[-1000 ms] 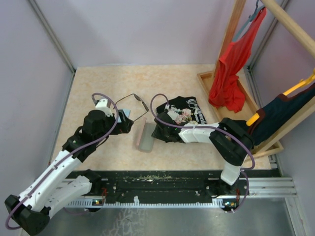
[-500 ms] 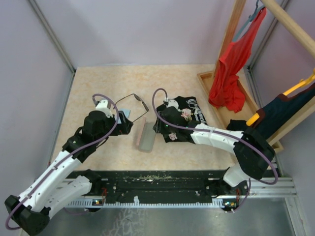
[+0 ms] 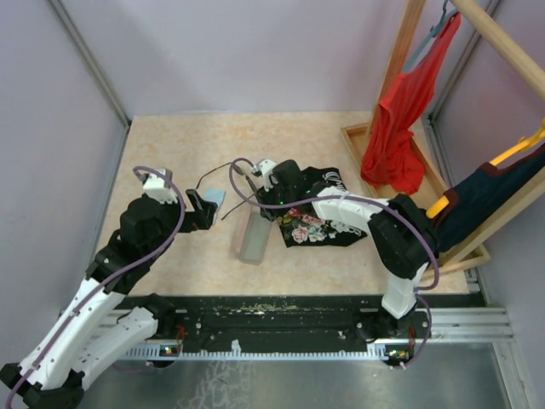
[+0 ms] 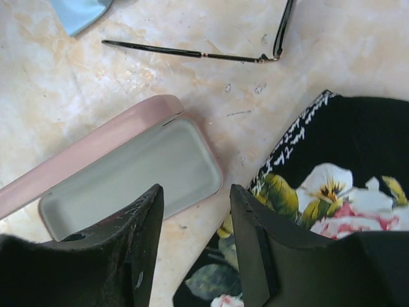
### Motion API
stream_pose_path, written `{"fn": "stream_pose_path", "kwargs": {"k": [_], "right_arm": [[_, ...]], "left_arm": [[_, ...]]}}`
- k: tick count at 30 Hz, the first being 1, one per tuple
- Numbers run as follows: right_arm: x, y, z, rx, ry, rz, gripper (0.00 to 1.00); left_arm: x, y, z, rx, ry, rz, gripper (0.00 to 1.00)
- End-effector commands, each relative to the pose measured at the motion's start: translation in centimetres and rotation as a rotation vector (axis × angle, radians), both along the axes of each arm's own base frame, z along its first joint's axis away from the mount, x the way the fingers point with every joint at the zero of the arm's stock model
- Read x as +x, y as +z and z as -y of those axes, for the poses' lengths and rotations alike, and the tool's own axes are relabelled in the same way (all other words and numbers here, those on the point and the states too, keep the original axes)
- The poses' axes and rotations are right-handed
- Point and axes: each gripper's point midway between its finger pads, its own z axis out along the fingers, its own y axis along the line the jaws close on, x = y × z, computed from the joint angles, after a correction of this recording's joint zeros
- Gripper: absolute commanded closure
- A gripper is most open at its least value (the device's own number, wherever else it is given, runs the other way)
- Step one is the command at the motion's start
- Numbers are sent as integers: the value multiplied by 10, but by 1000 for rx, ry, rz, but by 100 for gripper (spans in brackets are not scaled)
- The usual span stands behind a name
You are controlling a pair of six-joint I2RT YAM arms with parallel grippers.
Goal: Organize the sunglasses
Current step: Adjust the sunglasses case at the center of the board.
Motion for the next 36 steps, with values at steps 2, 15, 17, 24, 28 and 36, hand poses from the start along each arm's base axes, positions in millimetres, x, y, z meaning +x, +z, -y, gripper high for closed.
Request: {"fn": "stream_pose_path", "kwargs": {"k": [2, 15, 17, 24, 28, 36], "right_arm": [[17, -1, -19, -2, 173, 38, 53], [27, -32, -36, 7, 249, -57, 59], [28, -36, -35, -5, 247, -64, 61], [26, -43, -32, -25, 246, -82, 68], [25, -46, -30, -31, 237, -92, 75], [40, -36, -19, -21, 59, -41, 95]], "left_arm": [[-2, 9, -12, 47, 26, 16, 0], [-7, 24, -26, 46, 70, 65, 0], [-7, 23, -25, 48, 68, 61, 0], [-8, 20, -26, 50, 68, 55, 0], [-9, 20, -27, 48, 73, 54, 0], [-10, 18, -30, 51, 86, 55, 0]]}}
